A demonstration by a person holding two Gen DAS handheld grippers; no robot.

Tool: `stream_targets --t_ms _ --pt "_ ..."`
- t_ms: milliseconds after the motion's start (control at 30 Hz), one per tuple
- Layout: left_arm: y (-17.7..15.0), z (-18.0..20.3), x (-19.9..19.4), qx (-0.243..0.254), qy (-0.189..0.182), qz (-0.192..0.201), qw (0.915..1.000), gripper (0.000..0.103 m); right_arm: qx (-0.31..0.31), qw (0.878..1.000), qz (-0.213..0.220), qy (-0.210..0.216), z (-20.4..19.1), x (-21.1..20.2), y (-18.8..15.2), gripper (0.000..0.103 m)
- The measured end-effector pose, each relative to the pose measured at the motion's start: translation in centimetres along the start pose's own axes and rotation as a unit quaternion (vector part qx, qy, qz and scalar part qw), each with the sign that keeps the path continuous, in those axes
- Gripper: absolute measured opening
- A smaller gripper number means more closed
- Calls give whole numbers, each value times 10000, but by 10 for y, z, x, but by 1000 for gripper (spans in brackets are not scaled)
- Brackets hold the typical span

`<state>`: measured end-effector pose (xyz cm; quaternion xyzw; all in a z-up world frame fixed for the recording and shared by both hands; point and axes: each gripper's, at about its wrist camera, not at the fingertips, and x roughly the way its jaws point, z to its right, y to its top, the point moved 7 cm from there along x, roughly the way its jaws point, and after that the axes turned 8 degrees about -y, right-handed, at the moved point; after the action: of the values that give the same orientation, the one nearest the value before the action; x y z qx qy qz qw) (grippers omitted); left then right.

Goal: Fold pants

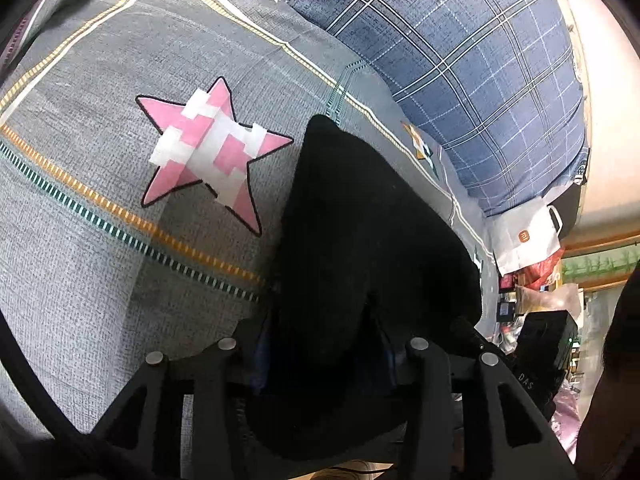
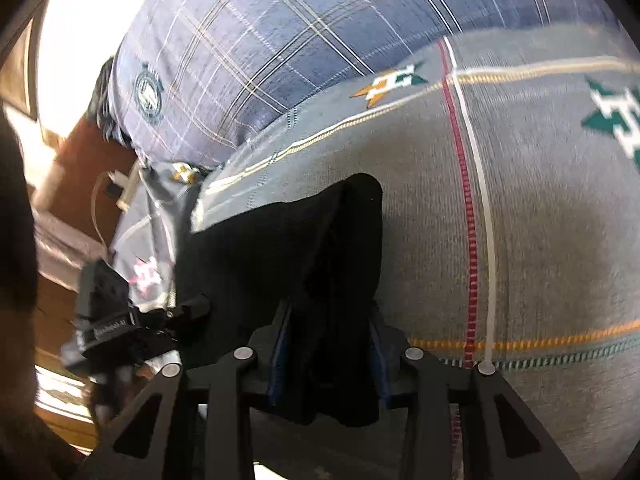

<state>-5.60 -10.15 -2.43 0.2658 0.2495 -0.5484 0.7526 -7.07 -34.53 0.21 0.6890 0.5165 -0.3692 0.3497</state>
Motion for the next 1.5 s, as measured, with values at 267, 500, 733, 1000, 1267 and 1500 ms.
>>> stream_targets --t_ms 267,500,733,1000,1267,1500 --pt "-3 0 -2 32 27 -6 10000 46 102 9999 -87 17 4 3 -2 42" --pt "-6 10 -2 334 212 118 9991 34 -81 9998 -79 -140 -1 2 -4 40" --pt "-13 25 -3 991 781 313 9915 28 -441 9983 95 -357 -11 -4 -2 37" --pt "-19 29 -5 1505 1453 514 9765 29 -582 9962 113 -636 -12 -2 -6 37" --pt "-26 40 -9 1857 1732 928 9628 28 -687 9940 236 -822 -14 -3 -10 37" --pt "-31 29 -14 1870 1934 1002 9579 48 -953 9911 414 -829 -23 -11 -20 39"
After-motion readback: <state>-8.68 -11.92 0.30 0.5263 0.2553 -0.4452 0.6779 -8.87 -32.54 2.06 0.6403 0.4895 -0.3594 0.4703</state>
